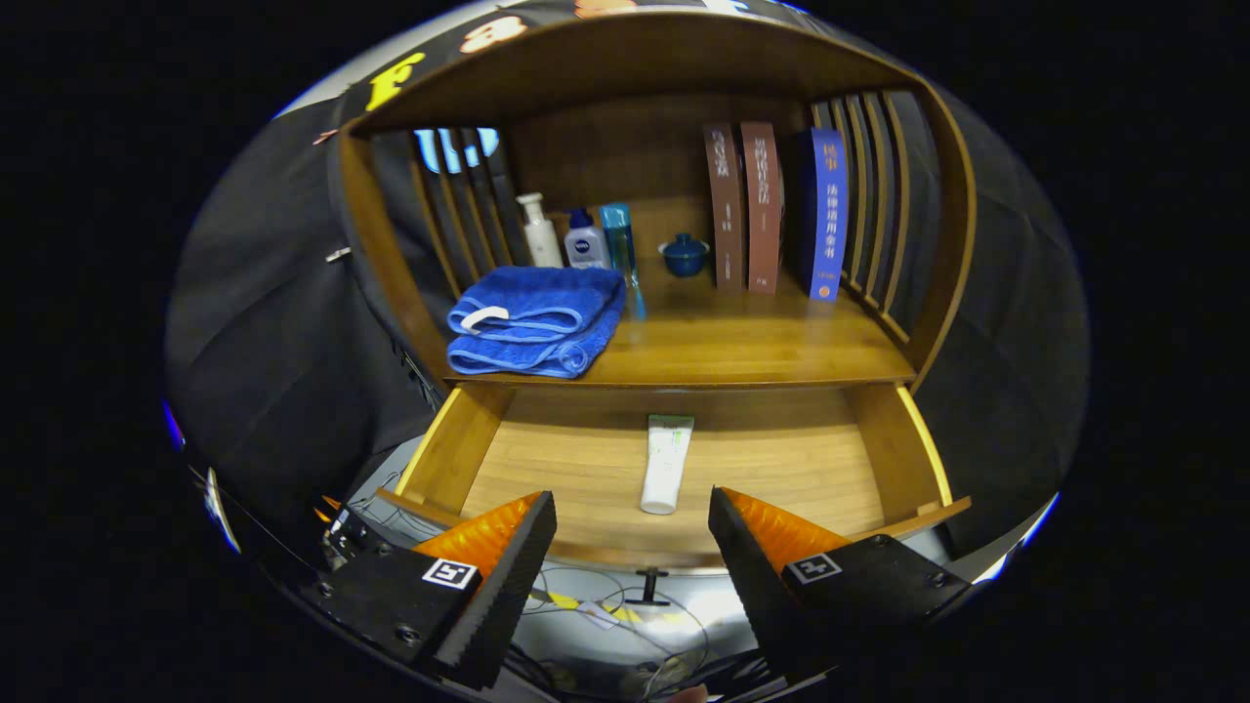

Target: Pull open the drawer, take out the items inside it, and place them on the countertop above the cabinet.

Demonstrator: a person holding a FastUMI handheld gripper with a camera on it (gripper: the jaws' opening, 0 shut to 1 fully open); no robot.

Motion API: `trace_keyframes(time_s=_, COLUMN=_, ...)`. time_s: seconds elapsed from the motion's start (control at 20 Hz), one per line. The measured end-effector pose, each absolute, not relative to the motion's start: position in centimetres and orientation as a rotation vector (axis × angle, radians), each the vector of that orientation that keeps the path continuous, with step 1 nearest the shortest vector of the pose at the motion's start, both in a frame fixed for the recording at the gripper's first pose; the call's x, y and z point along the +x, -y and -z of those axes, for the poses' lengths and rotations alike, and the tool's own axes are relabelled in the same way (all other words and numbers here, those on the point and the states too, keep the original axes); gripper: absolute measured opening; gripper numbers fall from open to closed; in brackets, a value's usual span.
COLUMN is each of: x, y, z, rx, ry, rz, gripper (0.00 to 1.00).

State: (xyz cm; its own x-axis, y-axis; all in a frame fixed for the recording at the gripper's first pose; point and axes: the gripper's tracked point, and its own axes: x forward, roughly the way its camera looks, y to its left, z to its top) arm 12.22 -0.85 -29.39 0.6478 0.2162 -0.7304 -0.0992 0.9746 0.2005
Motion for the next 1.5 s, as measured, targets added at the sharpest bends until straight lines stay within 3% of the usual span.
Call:
trace_keyframes(time_s=0.35, x=17.6, y=0.6, z=37.9, rx=0.044, ry=-1.119, rz=-0.12, gripper=0.99)
trace_keyframes(time_s=0.7, x=19.1, y=-0.2, z=44.0, rx=0.079, ry=-1.262, rz=-0.07, gripper=0.96)
trace_keyframes(time_s=1.05, x=18.6, y=-0.1, z=45.9, rx=-0.026, ry=-1.346, rz=-0.072, gripper=0.68)
trace_keyframes(time_s=1.1, x=18.0, y=0.3, z=45.8, rx=-0.065, ry=-1.361, rz=-0.077, gripper=0.68)
trace_keyframes(time_s=1.35, x=19.3, y=0.5, z=46.2, rx=-0.021, ry=-1.351, rz=-0.058, gripper=0.35)
trace_keyframes(time_s=1.5, x=17.9, y=-0.4, z=45.7, rx=0.051, ry=-1.361, rz=-0.083, gripper=0.35)
